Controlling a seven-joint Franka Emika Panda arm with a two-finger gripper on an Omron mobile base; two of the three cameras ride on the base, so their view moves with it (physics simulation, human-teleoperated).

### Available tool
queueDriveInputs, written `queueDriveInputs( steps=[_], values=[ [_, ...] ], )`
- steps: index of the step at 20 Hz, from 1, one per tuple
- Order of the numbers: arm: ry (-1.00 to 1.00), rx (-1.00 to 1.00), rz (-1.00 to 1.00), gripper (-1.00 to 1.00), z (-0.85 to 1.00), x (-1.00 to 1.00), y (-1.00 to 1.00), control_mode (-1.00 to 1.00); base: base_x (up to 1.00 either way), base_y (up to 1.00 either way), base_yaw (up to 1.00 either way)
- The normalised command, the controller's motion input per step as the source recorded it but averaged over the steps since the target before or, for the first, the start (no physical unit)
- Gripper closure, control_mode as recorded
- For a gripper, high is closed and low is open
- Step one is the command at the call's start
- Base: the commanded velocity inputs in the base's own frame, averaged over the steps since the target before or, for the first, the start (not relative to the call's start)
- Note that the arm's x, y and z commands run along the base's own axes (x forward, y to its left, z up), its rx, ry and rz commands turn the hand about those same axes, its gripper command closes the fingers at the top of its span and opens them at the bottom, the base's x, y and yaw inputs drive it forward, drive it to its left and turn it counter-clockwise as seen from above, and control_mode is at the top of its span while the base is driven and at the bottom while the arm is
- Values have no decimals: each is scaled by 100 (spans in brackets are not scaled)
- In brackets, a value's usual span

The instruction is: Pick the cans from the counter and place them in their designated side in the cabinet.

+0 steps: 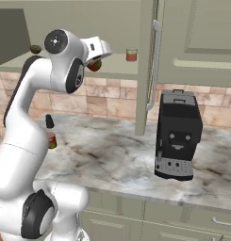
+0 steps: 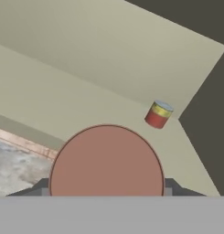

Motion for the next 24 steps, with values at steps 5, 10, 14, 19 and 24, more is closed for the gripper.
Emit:
queueDriveInputs(
  steps=[5,10,14,19,24],
  values=[
    [4,0,0,100,0,30,-9,-100,0,0,0],
    [2,0,0,100,0,28,-12,-100,0,0,0],
    [0,0,0,100,-2,29,-9,-100,0,0,0],
    [0,0,0,100,-6,32,-6,-100,0,0,0],
    [0,0,0,100,-4,32,-6,-100,0,0,0]
  ],
)
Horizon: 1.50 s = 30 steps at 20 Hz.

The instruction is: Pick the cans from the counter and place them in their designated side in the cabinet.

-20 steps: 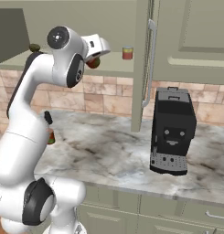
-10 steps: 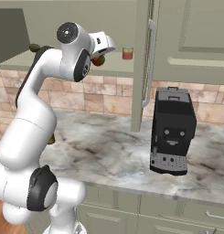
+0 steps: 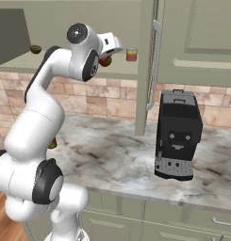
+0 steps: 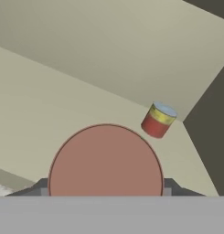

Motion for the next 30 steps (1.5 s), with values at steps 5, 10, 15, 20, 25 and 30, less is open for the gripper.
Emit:
queueDriveInputs(
  steps=[5,10,15,20,25,30],
  values=[
    [0,0,0,100,0,29,-8,-100,0,0,0],
    [3,0,0,100,-2,25,-11,-100,0,0,0],
    [3,0,0,100,-8,25,-4,-100,0,0,0],
    [3,0,1,100,-9,24,0,-100,0,0,0],
    [1,0,1,100,-10,25,0,-100,0,0,0],
    [1,0,1,100,-11,27,0,-100,0,0,0]
  ],
)
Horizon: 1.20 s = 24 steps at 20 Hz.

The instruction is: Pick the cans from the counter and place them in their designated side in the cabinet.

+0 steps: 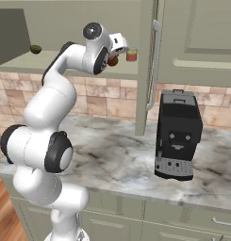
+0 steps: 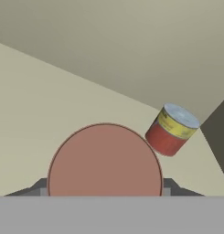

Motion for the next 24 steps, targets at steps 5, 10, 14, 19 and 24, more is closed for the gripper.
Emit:
queueDriveInputs(
  steps=[5,10,14,19,24],
  values=[
    [0,0,1,100,-11,29,0,-100,0,0,0],
    [2,0,1,100,-20,23,0,-100,0,0,0],
    [4,0,1,100,-29,17,0,-100,0,0,0],
    [2,0,1,100,-27,12,0,-100,0,0,0],
    [1,0,1,100,-28,9,0,-100,0,0,0]
  ],
)
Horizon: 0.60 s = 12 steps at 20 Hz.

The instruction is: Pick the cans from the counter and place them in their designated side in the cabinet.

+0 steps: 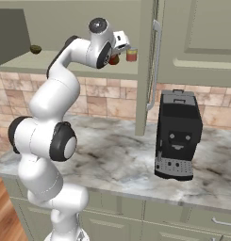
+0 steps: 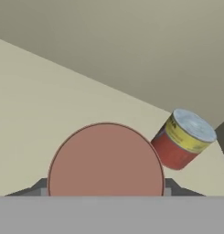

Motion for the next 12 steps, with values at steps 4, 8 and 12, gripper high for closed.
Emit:
queueDriveInputs(
  steps=[4,8,12],
  values=[
    [0,0,1,-100,-23,4,0,-100,0,0,0],
    [-2,0,2,-100,-6,9,-3,-100,0,0,0],
    [-4,0,3,-100,0,14,-5,-100,0,0,0]
  ],
)
